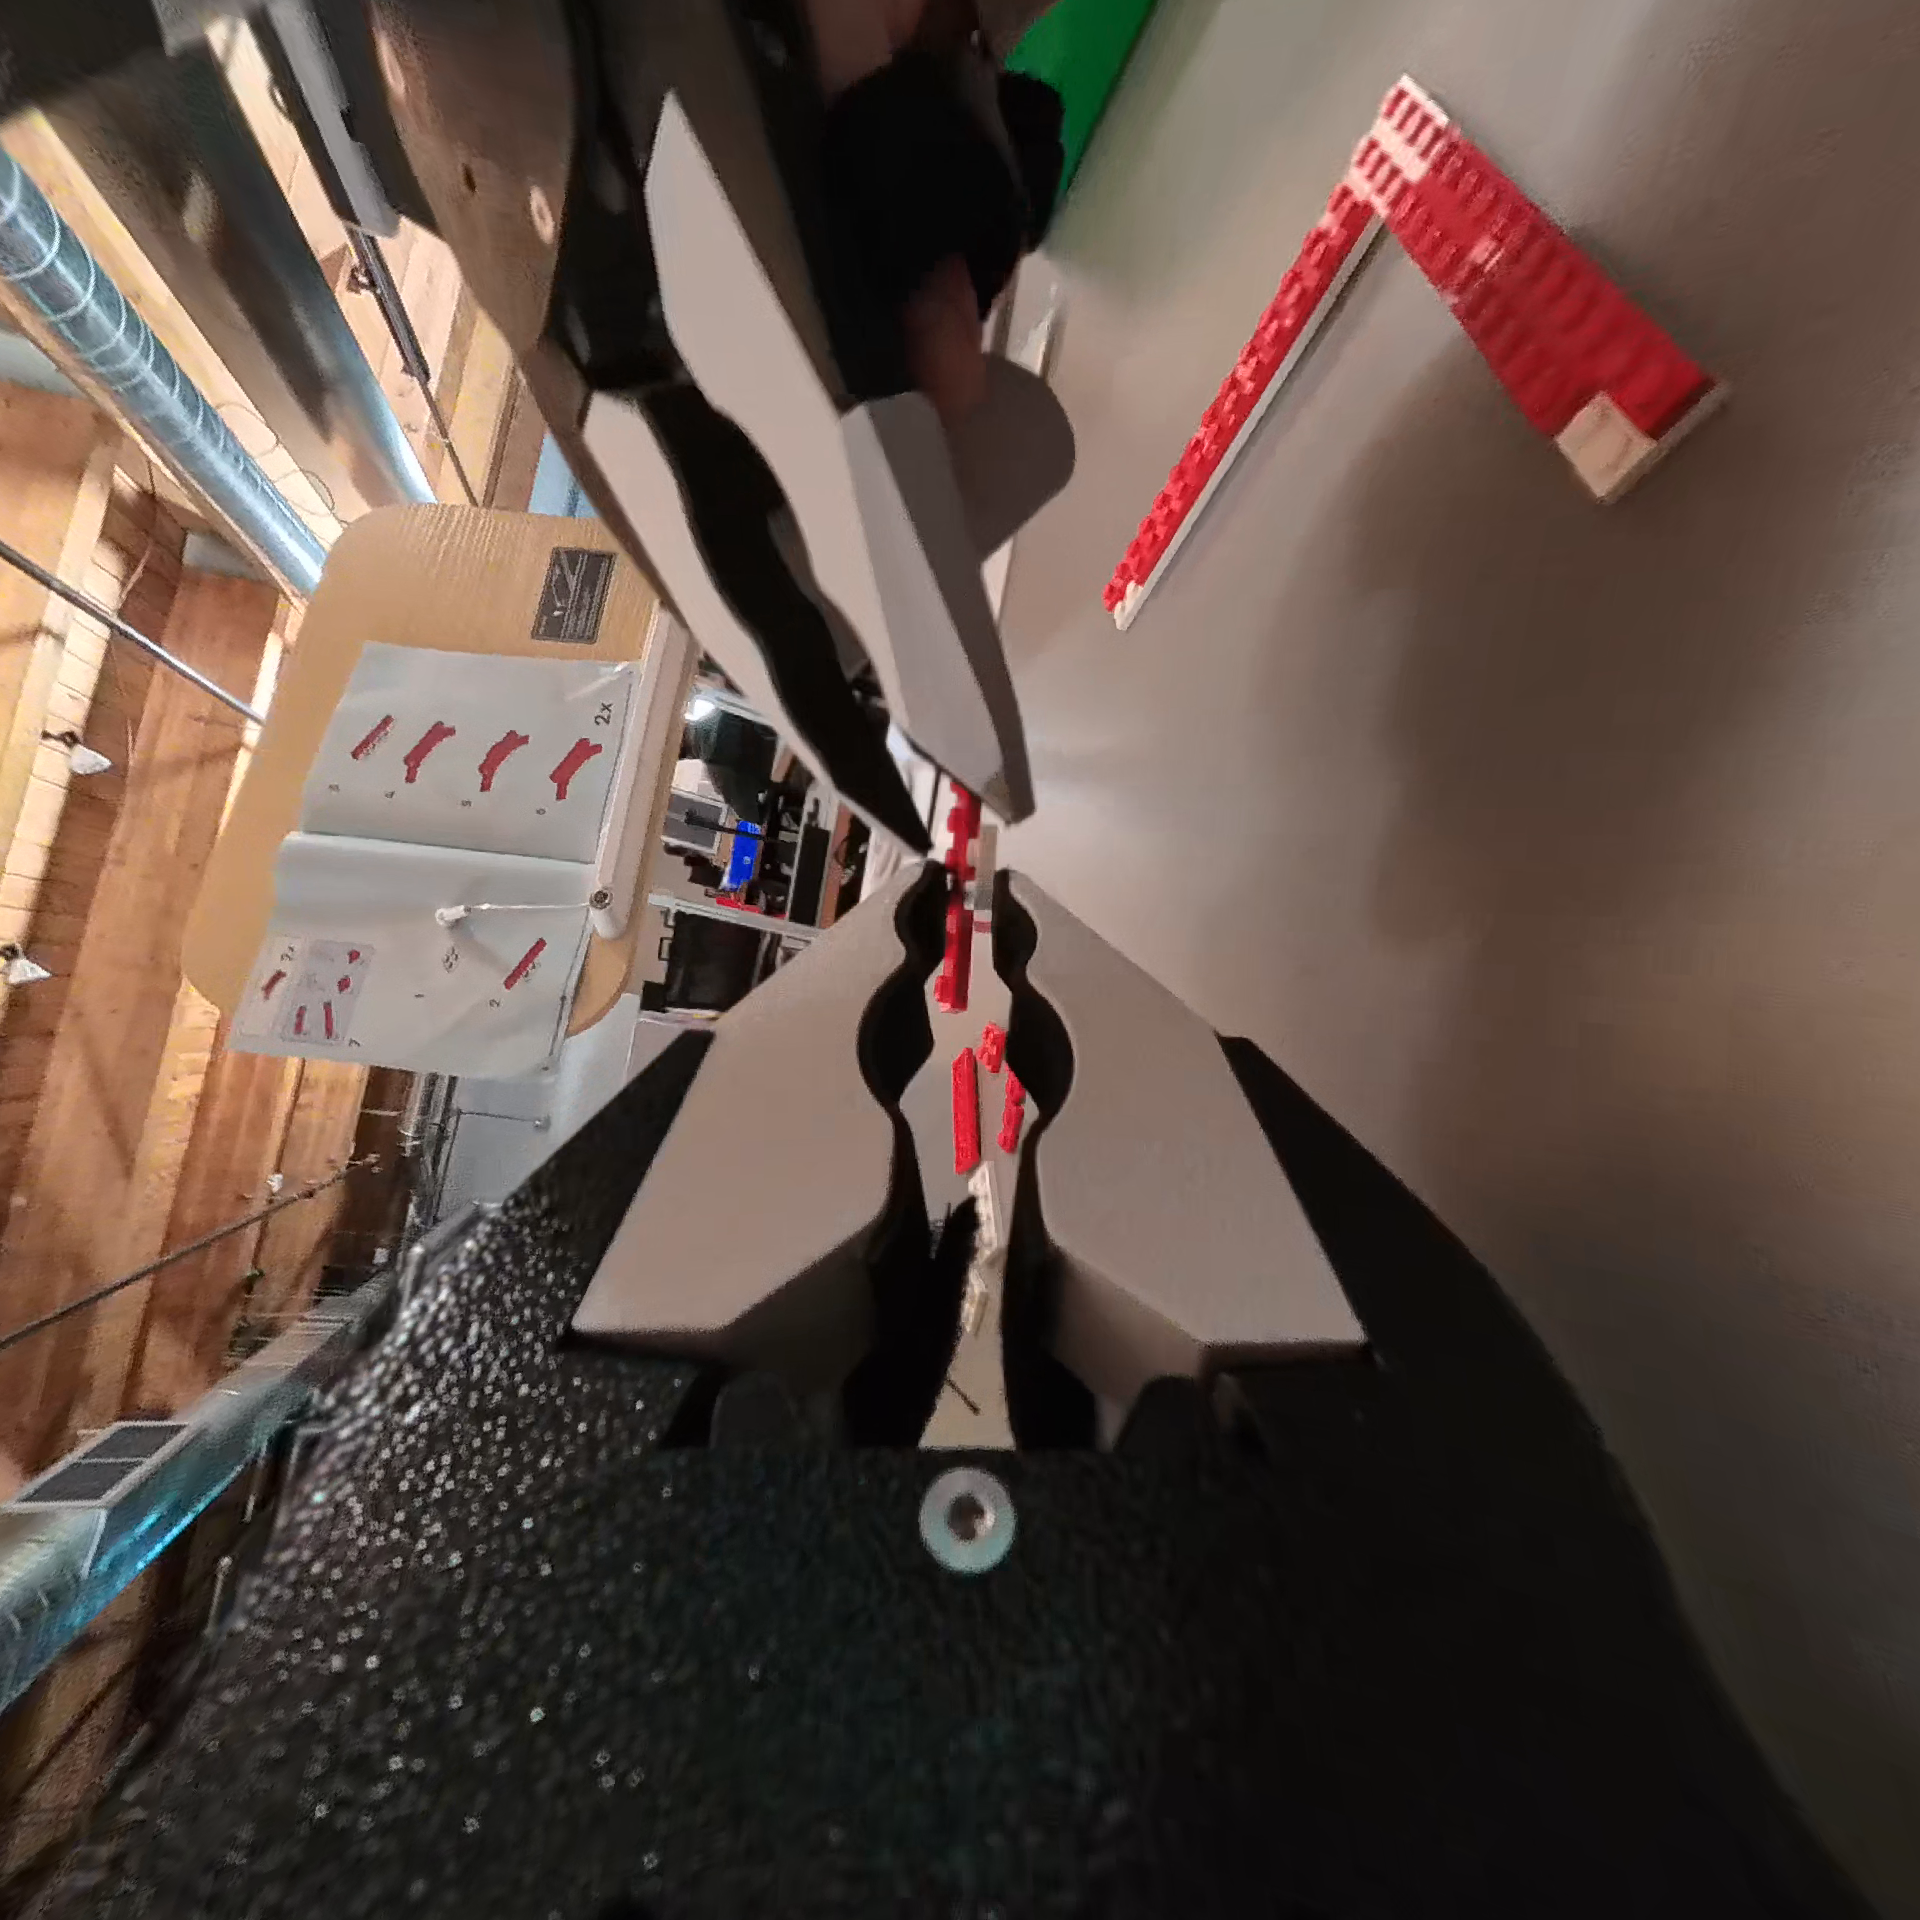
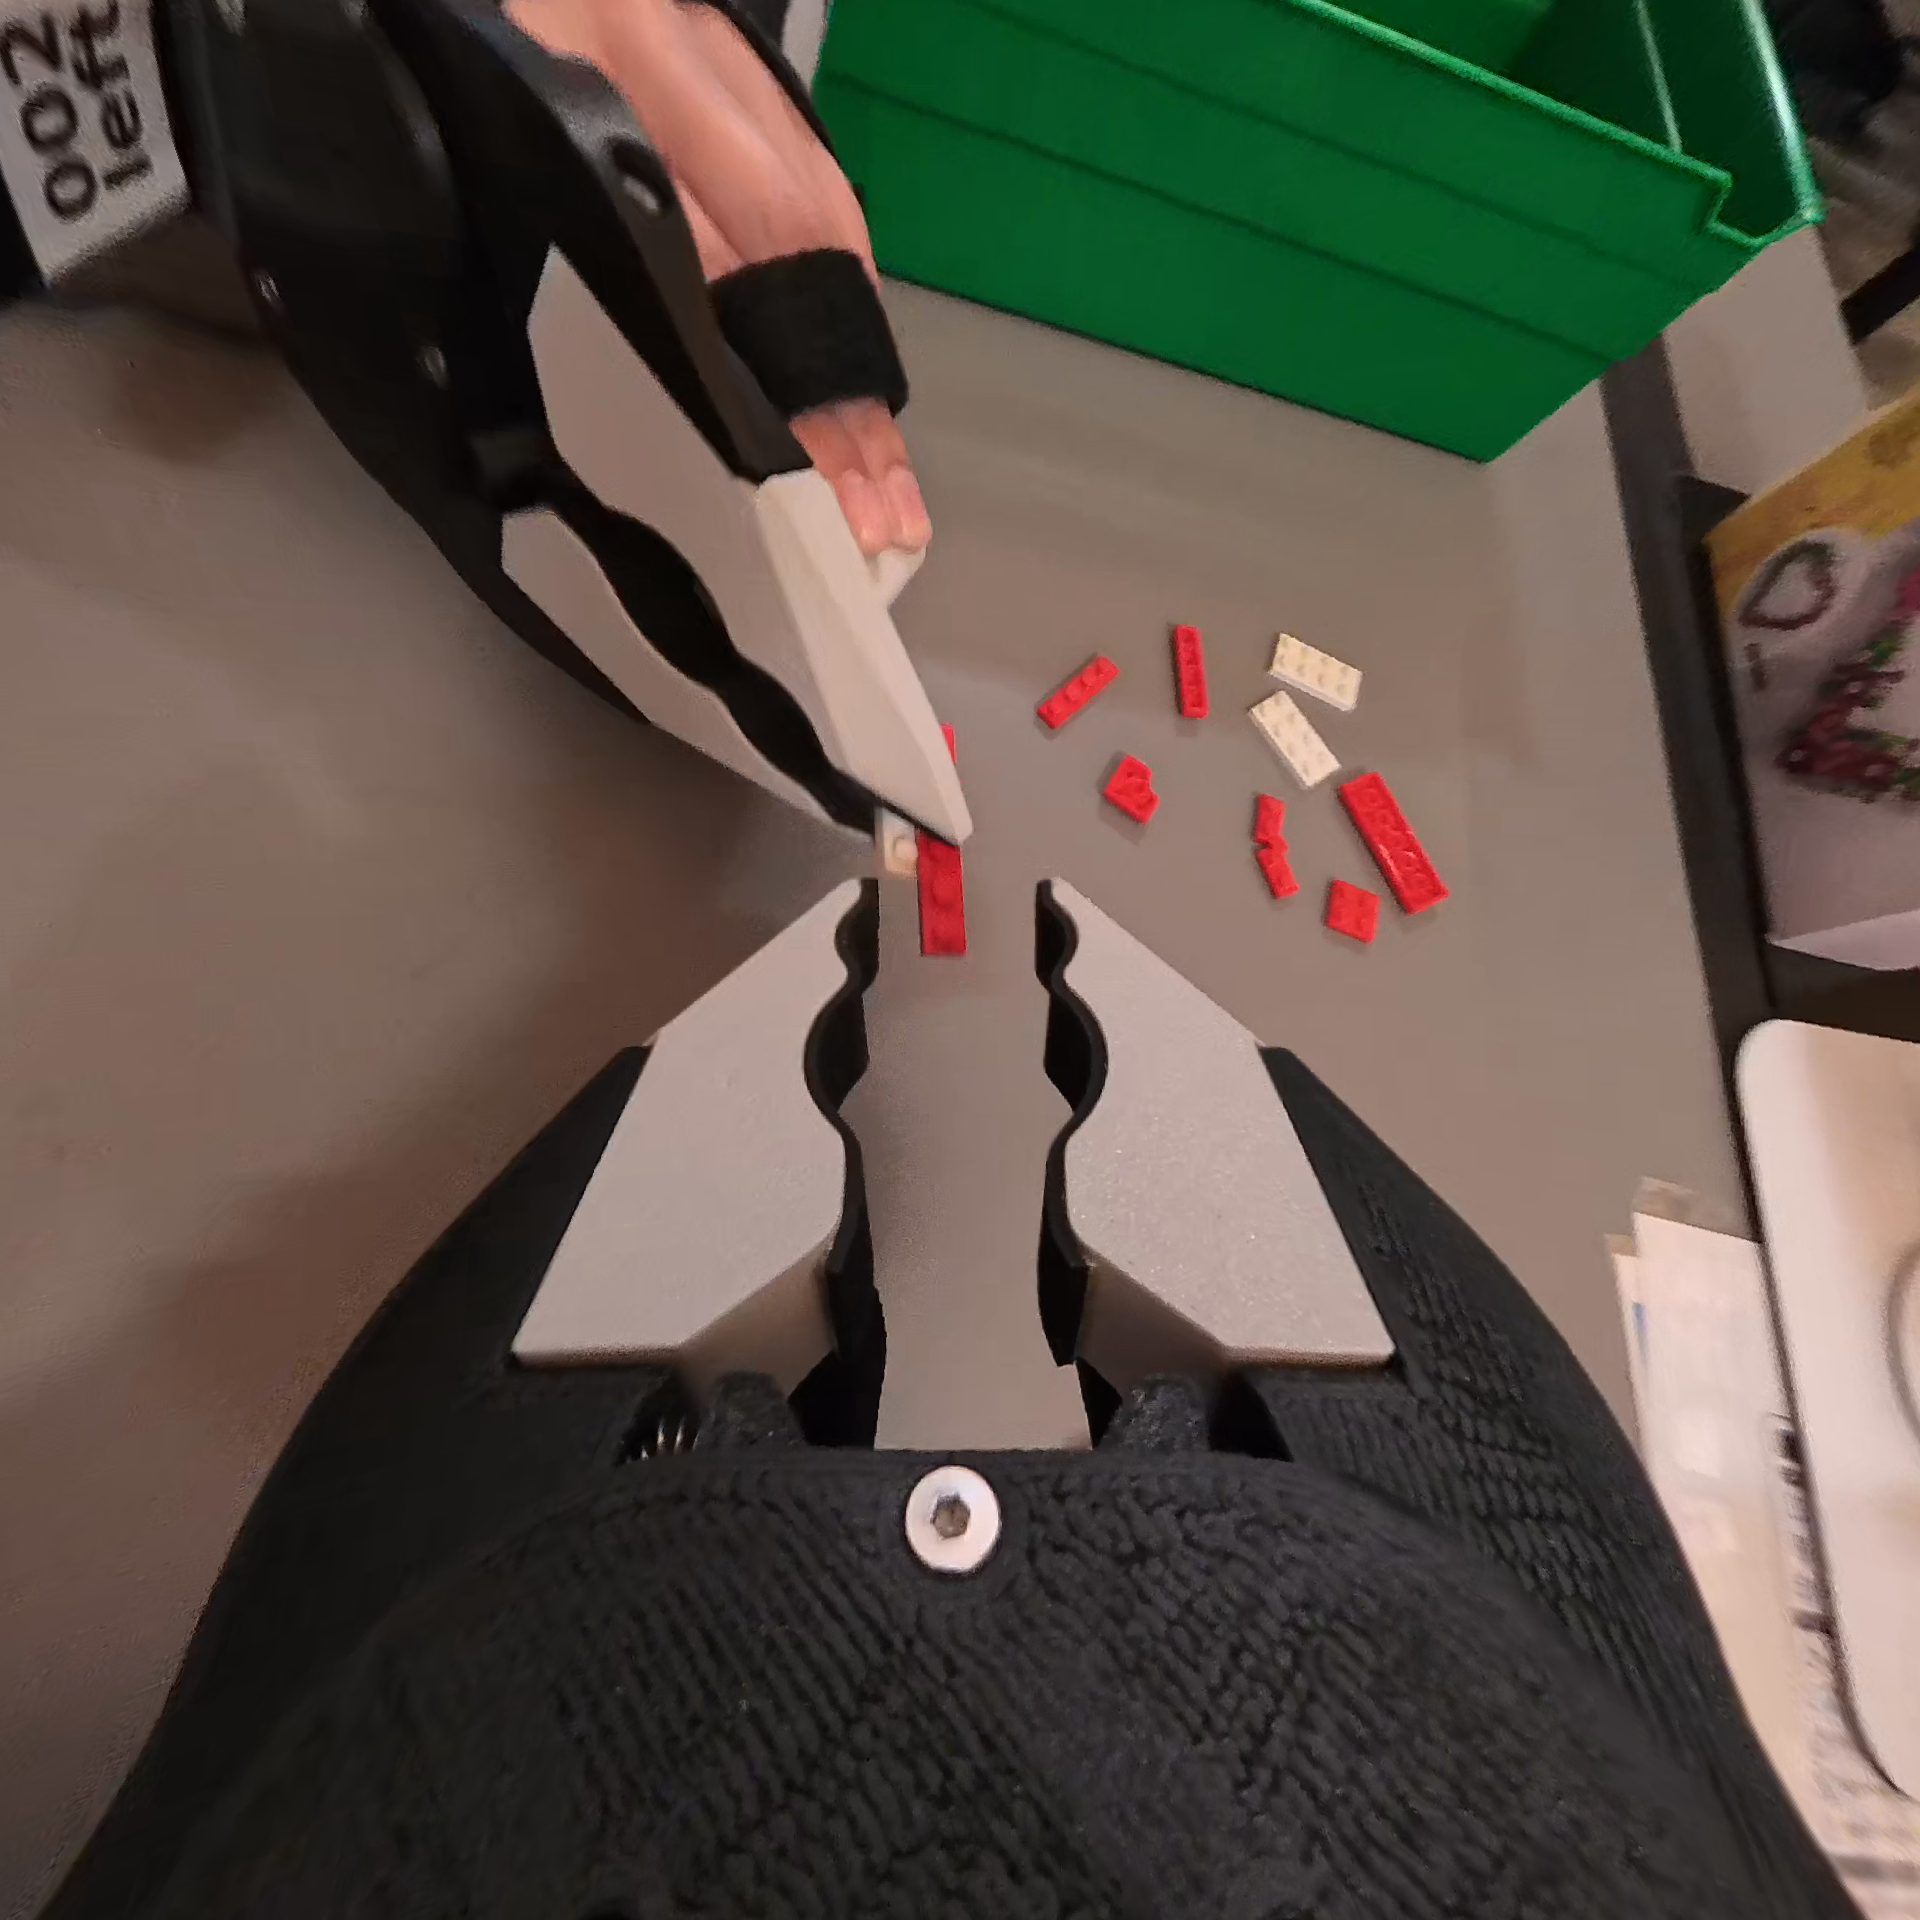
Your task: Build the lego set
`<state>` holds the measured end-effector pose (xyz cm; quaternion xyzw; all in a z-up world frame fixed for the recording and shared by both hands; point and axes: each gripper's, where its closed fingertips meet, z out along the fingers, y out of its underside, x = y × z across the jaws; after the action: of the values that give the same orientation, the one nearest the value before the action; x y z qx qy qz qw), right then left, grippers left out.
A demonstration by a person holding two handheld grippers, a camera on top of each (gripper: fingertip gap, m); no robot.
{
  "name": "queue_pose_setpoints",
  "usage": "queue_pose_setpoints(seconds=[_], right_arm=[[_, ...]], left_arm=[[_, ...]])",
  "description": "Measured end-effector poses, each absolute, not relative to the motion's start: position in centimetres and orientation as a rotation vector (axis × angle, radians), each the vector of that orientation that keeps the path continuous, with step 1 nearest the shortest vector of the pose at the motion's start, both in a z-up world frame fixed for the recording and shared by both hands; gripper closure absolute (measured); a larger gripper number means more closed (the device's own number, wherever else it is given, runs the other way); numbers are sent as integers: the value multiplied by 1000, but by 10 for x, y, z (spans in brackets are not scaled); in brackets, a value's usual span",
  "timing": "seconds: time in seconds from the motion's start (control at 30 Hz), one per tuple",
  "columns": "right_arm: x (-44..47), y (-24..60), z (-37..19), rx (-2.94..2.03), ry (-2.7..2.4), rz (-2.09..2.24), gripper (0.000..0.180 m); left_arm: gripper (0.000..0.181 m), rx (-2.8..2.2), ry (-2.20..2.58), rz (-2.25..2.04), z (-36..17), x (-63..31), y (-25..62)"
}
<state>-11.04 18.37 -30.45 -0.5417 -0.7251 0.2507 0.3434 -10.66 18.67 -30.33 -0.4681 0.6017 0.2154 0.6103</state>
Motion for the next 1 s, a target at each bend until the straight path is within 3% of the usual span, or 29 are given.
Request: queue_pose_setpoints(seconds=[0.57,0.63,0.67,0.83,1.0], right_arm=[[-103,177,-318,-1455,-1937,730,174],[-101,184,-322,-1482,-1923,705,174],[-98,188,-326,-1503,-1925,689,174],[-91,203,-355,-1604,-1932,636,174],[-92,206,-361,-1620,-1922,656,174]], left_arm=[[172,-972,1420,483,-312,-103,182],[130,-1164,1355,329,-319,-112,189],[123,-1220,1306,240,-317,-116,191],[123,-1328,983,-16,-283,-146,201],[129,-1369,949,-47,-284,-155,205]])
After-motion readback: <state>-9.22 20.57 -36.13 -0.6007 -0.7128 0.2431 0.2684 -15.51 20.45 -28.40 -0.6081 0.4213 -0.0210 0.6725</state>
